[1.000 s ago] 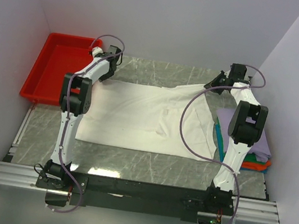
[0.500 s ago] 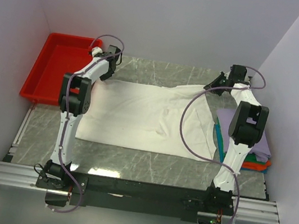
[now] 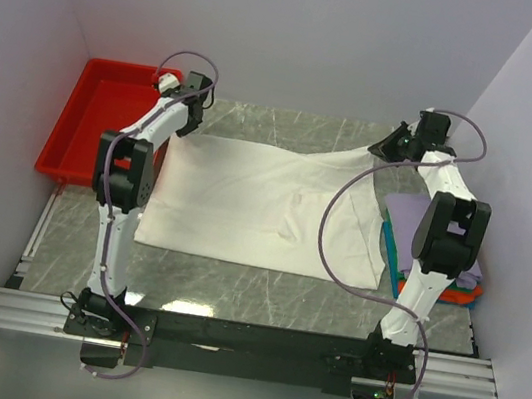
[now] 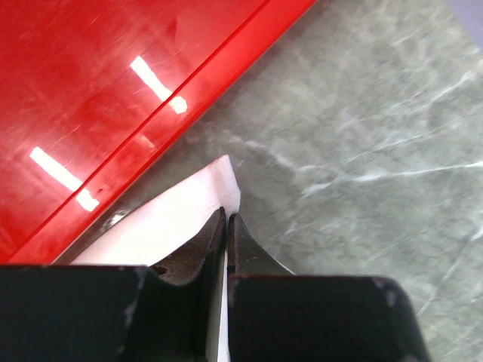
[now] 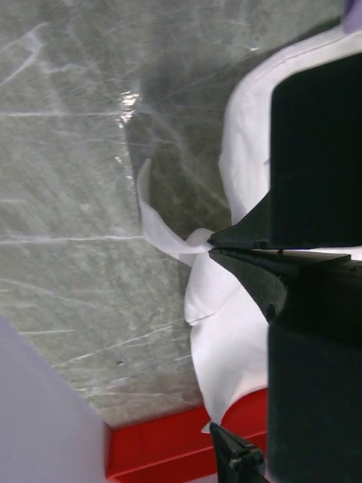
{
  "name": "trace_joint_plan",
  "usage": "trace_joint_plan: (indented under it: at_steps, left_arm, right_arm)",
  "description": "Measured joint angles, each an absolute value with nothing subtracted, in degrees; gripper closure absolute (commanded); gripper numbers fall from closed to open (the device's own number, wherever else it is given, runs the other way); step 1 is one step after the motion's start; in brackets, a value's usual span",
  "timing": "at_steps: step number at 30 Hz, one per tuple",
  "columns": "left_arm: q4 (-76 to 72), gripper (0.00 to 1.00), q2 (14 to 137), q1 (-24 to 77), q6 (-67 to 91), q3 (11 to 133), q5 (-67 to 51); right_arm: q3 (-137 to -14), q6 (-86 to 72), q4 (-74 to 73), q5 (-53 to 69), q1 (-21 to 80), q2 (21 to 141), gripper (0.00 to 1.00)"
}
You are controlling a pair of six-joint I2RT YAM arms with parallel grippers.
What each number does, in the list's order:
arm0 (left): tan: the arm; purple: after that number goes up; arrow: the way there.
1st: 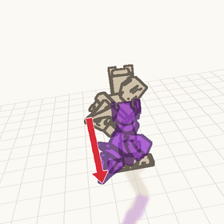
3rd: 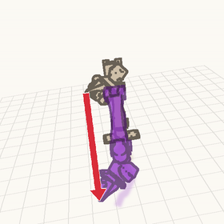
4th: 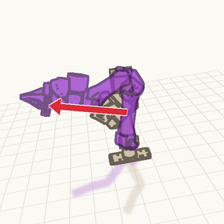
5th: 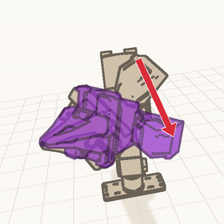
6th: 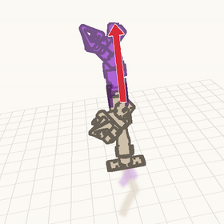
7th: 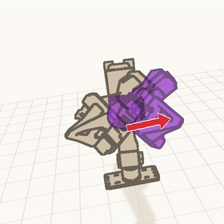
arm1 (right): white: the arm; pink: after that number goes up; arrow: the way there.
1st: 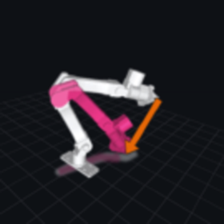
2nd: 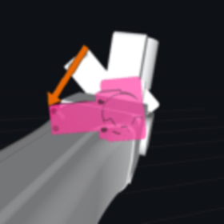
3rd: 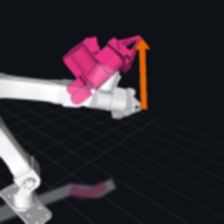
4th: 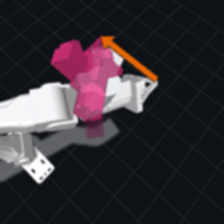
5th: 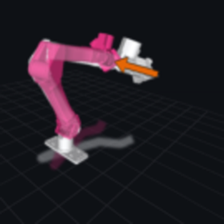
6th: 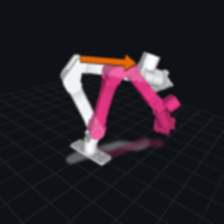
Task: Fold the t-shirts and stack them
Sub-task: Fold the tshirt
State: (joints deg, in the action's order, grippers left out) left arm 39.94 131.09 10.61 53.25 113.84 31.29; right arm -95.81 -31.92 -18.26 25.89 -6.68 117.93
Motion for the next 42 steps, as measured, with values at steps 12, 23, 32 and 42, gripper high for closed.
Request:
trace_joint_plan:
  at_steps: [12,23,32,42]
  left_arm:
    - [38.52,0.99,123.68,10.81,54.83,100.88,30.81]
    - [36.05,0.99,111.79,11.86,58.04,86.0,30.65]
    - [33.69,0.99,106.96,12.58,59.68,75.94,30.55]
    - [32.64,0.99,103.57,12.58,59.88,72.36,30.24]
  right_arm:
    - [-75.5,-33.67,-14.2,24.4,-6.74,102.89,1.0]
    - [-55.29,-35.16,-11.55,21.17,-6.76,85.23,1.0]
    - [-45.15,-36.14,-10.41,21.04,-6.79,76.18,1.0]
    - [-39.44,-36.16,-10.46,20.8,-6.79,69.73,1.0]
